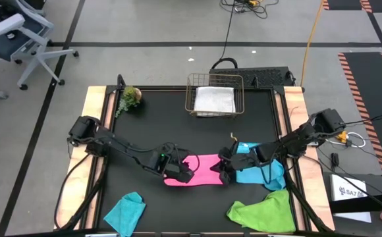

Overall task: Fold microfiber towels
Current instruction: Fold the pink towel

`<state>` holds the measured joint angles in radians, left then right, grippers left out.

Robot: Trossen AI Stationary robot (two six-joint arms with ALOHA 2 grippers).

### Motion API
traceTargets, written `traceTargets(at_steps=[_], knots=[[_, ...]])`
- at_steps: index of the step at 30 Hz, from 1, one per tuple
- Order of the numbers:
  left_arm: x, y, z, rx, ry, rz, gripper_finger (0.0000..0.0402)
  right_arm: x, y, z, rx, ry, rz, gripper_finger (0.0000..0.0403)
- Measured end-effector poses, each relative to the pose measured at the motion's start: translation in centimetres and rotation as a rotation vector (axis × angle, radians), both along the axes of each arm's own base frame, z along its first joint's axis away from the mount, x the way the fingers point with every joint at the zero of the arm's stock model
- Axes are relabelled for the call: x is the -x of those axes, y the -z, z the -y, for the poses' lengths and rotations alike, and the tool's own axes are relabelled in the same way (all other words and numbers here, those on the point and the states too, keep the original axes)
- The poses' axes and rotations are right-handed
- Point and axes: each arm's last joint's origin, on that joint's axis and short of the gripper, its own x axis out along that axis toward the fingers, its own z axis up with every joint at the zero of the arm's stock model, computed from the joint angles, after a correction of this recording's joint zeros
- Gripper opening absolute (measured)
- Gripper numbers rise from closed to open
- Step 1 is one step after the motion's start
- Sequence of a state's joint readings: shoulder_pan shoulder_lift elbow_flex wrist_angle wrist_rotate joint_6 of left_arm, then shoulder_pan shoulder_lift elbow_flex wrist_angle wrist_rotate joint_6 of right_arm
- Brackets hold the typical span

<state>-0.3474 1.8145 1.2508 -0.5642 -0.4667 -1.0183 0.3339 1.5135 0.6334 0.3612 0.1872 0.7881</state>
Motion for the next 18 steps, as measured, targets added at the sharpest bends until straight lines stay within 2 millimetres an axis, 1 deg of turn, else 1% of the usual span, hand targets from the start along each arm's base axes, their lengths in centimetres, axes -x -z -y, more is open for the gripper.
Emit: traceTargets(at_steps=[6, 9, 11, 13, 18], knots=[[0.4, 1.2, 0.9, 0.001, 0.021, -0.055, 0.0133, 0.5, 0.4, -1.2, -0.017, 0.000, -0.030, 0.0000], [0.0, 1.8, 1.3, 0.020, 0.015, -0.049, 0.0133, 0.7, 1.0, -1.6, -0.027, 0.004, -0.069, 0.0000], [0.1, 2.8, 1.5, 0.011, 0.017, -0.085, 0.0133, 0.8, 1.1, -1.8, -0.041, 0.010, -0.079, 0.0000], [-0.1, 3.5, 1.8, 0.015, 0.009, -0.084, 0.0133, 0.9, 1.4, -2.1, -0.045, 0.004, -0.092, 0.0000], [-0.4, 5.6, 1.7, -0.001, -0.010, -0.141, 0.0133, 1.0, 2.2, -2.7, -0.069, 0.013, -0.121, 0.0000]])
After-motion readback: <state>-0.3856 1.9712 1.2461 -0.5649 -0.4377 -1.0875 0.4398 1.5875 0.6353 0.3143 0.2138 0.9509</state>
